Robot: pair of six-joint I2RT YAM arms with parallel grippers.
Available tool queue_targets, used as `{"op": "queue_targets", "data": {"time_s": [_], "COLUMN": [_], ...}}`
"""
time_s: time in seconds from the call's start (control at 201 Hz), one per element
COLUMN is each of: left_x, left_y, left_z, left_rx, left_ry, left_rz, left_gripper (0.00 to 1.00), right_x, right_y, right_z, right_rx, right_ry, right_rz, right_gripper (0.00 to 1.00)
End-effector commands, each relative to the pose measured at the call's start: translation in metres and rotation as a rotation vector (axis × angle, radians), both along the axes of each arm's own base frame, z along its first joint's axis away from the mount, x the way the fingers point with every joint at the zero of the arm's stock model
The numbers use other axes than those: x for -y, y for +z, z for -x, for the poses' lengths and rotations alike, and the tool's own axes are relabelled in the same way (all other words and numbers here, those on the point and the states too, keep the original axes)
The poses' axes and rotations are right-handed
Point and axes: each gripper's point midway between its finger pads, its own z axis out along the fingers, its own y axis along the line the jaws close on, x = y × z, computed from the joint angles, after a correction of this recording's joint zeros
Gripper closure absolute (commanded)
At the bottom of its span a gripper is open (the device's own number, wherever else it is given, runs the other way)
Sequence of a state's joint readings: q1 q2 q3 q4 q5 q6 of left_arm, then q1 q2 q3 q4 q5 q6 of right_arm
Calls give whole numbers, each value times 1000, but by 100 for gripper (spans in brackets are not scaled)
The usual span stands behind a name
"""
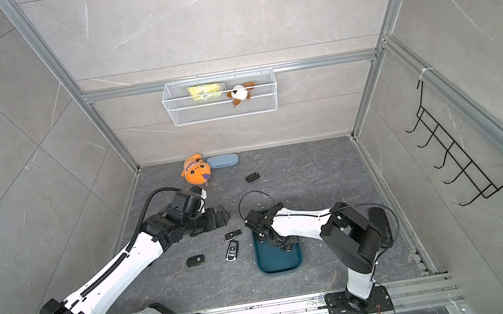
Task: Place the car key into the storage box
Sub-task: Place the car key in the storage box, then pick up the car key from the center of the board.
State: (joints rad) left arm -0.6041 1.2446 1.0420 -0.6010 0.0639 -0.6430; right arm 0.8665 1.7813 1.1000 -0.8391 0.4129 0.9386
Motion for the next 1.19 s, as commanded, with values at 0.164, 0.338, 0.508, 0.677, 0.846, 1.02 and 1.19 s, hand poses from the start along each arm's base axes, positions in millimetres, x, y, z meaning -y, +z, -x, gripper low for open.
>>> {"op": "queue_targets", "data": {"time_s": [0.164,0.338,0.508,0.677,0.846,1.02,1.19], "left_x": [3,0,-7,-23,-40,-58,-82], "left_y": [4,3,2,-1,-4,-9,-19], "left_z": [-1,-4,-13,-29,-50,-79,-116], "left_rx": [8,9,6,-2,-11,-14,-11], "left_ry": [-29,-23,2,52,97,145,201], "left_rz": [13,-1,-16,-56,-90,-141,-163], "left_gripper": [0,0,0,0,0,0,0], "right_x": [-7,-24,-41,-54,-66,-78,-88], "right_y": [11,29,50,78,108,134,158], "right_z": [-6,-12,-14,-16,-20,-27,-36], "right_rx": [26,71,116,185,262,328,379], "right_ry": [53,77,109,149,190,235,275], "right_rz": [-4,-115,-237,-364,-470,-545,-574], "right_gripper": [56,48,39,27,6,1,1]}}
